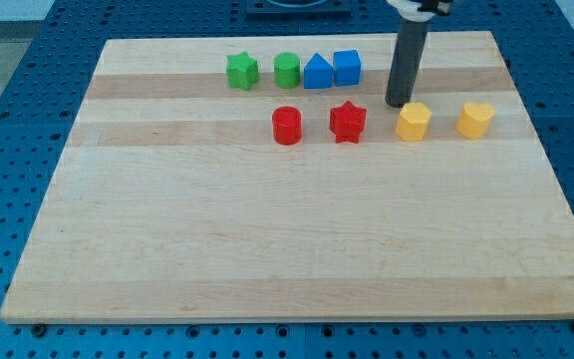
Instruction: Move the red circle towards the bottom center
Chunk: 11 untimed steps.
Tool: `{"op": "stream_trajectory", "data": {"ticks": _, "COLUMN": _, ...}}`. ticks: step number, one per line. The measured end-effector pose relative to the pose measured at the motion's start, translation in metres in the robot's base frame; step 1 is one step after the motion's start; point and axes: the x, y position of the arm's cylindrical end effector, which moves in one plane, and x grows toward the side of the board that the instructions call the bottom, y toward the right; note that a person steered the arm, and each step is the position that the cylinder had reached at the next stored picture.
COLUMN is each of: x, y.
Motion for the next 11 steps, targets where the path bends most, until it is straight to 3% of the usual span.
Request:
{"op": "stream_trajectory", "data": {"ticks": 2, "x": -0.012, "y": -0.063}}
{"op": "stream_trajectory", "data": {"ticks": 4, "x": 0.023, "y": -0.136}}
{"op": "stream_trajectory", "data": {"ticks": 6, "x": 0.060, "y": -0.144}}
{"op": "stream_trajectory", "data": {"ticks": 11, "x": 0.061, "y": -0.195}}
